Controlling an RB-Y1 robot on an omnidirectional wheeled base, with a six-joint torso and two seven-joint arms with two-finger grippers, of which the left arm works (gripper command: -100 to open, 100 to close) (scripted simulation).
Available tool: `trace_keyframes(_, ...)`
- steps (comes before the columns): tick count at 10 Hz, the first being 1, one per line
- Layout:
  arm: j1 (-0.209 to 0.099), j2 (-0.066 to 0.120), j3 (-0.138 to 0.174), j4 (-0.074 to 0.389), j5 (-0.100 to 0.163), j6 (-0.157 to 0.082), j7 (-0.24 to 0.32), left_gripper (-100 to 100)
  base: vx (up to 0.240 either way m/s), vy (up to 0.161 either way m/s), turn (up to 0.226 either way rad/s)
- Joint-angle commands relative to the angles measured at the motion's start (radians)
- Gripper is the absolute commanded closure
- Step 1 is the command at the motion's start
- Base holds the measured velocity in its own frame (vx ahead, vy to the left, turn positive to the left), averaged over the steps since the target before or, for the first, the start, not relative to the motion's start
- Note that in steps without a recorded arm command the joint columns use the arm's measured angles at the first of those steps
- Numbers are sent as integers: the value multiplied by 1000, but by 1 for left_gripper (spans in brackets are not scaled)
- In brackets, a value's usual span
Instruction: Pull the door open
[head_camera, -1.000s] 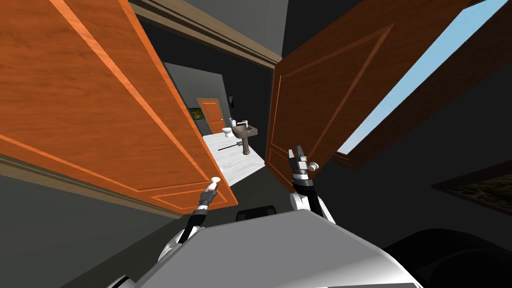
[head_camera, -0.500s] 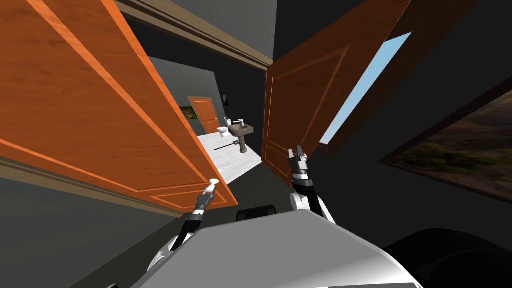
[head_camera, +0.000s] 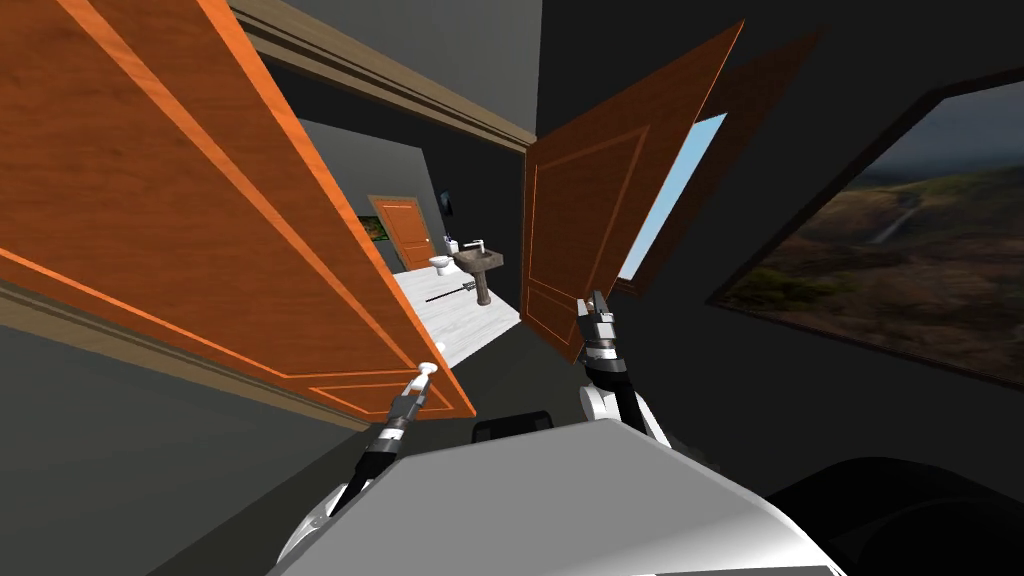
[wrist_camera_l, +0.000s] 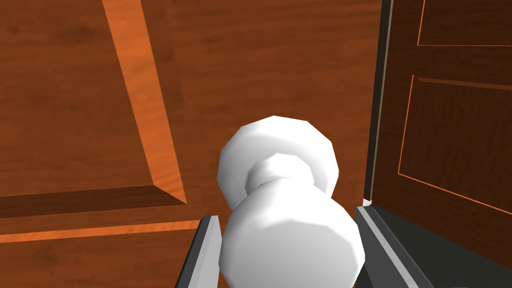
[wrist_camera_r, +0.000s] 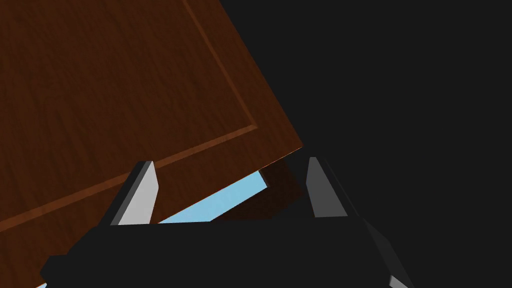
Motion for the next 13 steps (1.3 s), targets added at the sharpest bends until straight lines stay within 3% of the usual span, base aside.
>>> trace_keyframes(1, 2, 6, -9, 13, -3, -24, 12, 100, -234, 86, -202)
trace_keyframes(8, 20, 34, -41, 61, -10, -115, 53, 100, -208, 89, -164)
trace_keyframes(9, 17, 27, -40, 56, -11, -104, 46, 100, -108, 26, -39)
trace_keyframes(13, 26, 35, -55, 96, -17, -161, 68, 100, -198, 80, -178)
